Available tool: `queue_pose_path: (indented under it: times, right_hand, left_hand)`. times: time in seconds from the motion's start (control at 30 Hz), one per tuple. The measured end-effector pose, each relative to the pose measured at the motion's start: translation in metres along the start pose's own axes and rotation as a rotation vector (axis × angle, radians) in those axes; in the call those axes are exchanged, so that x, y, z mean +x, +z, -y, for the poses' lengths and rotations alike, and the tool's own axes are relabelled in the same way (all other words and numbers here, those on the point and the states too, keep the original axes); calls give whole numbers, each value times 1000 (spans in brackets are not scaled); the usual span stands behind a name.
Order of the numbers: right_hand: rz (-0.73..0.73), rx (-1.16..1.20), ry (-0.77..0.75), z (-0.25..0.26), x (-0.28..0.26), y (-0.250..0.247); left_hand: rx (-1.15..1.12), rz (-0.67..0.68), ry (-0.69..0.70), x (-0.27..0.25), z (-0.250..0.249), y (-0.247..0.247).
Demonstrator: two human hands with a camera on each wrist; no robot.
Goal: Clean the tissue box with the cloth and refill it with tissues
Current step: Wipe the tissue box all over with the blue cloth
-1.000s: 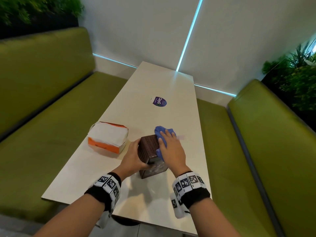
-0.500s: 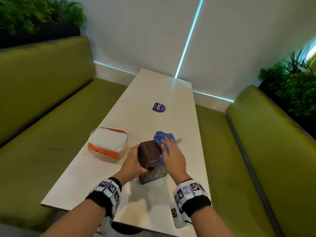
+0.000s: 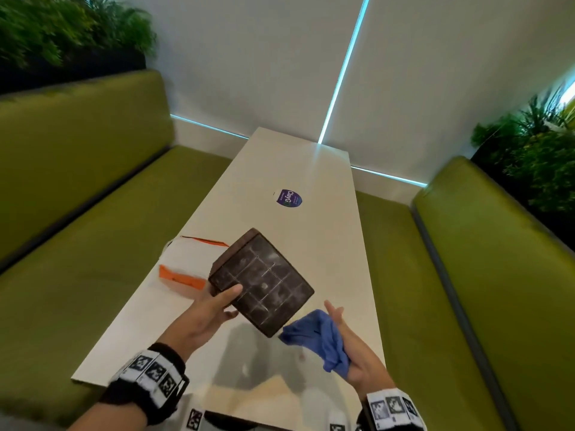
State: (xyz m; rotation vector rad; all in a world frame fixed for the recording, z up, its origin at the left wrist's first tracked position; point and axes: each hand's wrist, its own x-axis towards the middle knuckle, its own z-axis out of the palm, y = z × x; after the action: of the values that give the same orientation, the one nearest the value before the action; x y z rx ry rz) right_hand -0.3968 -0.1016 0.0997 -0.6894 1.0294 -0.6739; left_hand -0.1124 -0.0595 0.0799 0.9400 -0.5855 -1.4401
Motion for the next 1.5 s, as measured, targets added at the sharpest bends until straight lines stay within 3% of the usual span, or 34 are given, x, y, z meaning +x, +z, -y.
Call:
queue_pose_path:
  times: [0.1, 0.2, 0.23, 0.27, 0.43, 0.67, 0.87, 0.97, 1.07, 1.13, 1.17, 1.2, 1.23, 1.27, 1.3, 1.33, 1.4, 1.43, 1.5]
  right_hand:
    - [231, 66, -90, -14, 1, 18]
    - [358, 7, -234, -6, -3, 27]
    - [419, -6, -207, -4, -5, 33]
    - [417, -42, -155, 2, -8, 33]
    - [370, -323, -175, 25, -9, 32]
    - [375, -504, -231, 50, -15, 16]
    - [414, -614, -169, 53, -10, 8]
    - [321, -563, -164, 56, 0, -2]
    - [140, -610, -172, 52, -13, -14]
    - [-54, -704, -204, 59, -2, -13]
    - [-8, -721, -55, 73, -14, -5]
    - [287, -785, -24, 89, -10, 8]
    - [656, -874, -108, 100, 16, 8]
    - [919, -940, -102, 104, 24, 17]
    - [853, -1001, -153, 98, 14, 31]
    - [588, -1008, -148, 90, 0, 51]
    - [-189, -949, -684, 65, -5, 81]
    - [-255, -998, -759, 52, -5, 89]
    - [-142, -1296, -719, 28, 14, 113]
  left_hand:
    - [-34, 69, -16, -4, 1, 16]
    - [-61, 132, -44, -9, 0, 24]
    - [-81, 143, -51, -12, -2, 25]
    - [-93, 162, -51, -14, -4, 24]
    - [43, 157, -78, -18, -14, 12]
    - [253, 271, -44, -11, -43, -6]
    - [469, 328, -90, -2, -53, 9]
    - [501, 266, -72, 0, -45, 11]
    - [497, 165, -22, 4, -26, 7]
    - [495, 95, 16, 8, -12, 2]
    - [493, 72, 29, 9, -6, 2]
    - [496, 56, 39, 10, -1, 1]
    - [508, 48, 47, 11, 3, 1]
    - [535, 45, 52, 12, 7, 1]
    - [575, 42, 66, 13, 11, 1]
    - [616, 40, 84, 14, 16, 0]
    - [650, 41, 120, 14, 24, 0]
    - [633, 40, 130, 15, 27, 1]
    - [592, 45, 147, 14, 31, 4]
